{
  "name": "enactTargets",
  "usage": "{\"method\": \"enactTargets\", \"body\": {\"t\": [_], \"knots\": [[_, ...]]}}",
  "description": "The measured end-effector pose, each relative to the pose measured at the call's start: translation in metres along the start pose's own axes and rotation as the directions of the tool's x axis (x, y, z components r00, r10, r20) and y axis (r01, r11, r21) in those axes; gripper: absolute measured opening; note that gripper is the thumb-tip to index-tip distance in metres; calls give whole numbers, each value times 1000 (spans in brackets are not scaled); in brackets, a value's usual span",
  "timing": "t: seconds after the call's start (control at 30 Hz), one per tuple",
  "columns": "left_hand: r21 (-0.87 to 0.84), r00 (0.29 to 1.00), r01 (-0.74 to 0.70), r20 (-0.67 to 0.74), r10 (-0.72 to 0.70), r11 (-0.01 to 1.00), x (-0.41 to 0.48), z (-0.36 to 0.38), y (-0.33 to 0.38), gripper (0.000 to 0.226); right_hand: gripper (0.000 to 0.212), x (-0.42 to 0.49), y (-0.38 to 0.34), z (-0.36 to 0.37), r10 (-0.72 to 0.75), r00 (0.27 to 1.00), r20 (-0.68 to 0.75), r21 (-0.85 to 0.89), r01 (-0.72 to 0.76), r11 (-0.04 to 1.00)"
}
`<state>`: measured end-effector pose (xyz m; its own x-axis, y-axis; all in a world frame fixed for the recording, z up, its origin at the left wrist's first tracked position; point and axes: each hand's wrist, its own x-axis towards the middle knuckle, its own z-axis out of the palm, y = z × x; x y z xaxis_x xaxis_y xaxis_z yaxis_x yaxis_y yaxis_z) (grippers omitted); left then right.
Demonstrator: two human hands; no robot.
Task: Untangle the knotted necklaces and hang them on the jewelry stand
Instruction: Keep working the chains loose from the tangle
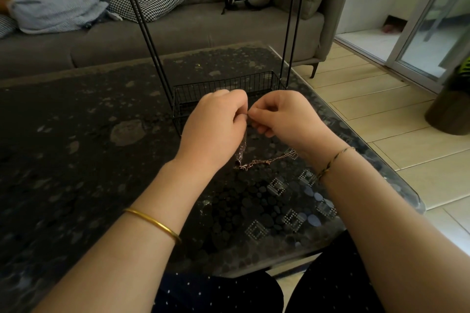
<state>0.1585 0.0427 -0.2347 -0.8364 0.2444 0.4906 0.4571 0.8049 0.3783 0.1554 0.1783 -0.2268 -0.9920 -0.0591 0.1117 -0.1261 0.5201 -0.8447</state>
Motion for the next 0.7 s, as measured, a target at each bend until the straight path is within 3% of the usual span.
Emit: {"method": "enactTargets", "body": {"t": [0.27, 0.47, 0.6, 0.7], "knots": [[-295, 978, 206, 31, -205, 933, 2, -6, -4, 8, 16, 1, 2, -2, 100, 989, 110, 122, -114, 986], [-440, 912, 402, 113, -395, 803, 1, -4, -1, 6, 18, 2, -1, 2, 76, 992, 104, 51, -81, 995], [-455, 905, 406, 85, -416, 792, 3, -4, -2, 4, 17, 2, -3, 2, 79, 994, 79, 148, -90, 985], [-407, 922, 386, 145, -359, 828, 2, -3, -3, 10, 22, 4, -1, 1, 100, 995, -7, 206, -96, 974]]}}
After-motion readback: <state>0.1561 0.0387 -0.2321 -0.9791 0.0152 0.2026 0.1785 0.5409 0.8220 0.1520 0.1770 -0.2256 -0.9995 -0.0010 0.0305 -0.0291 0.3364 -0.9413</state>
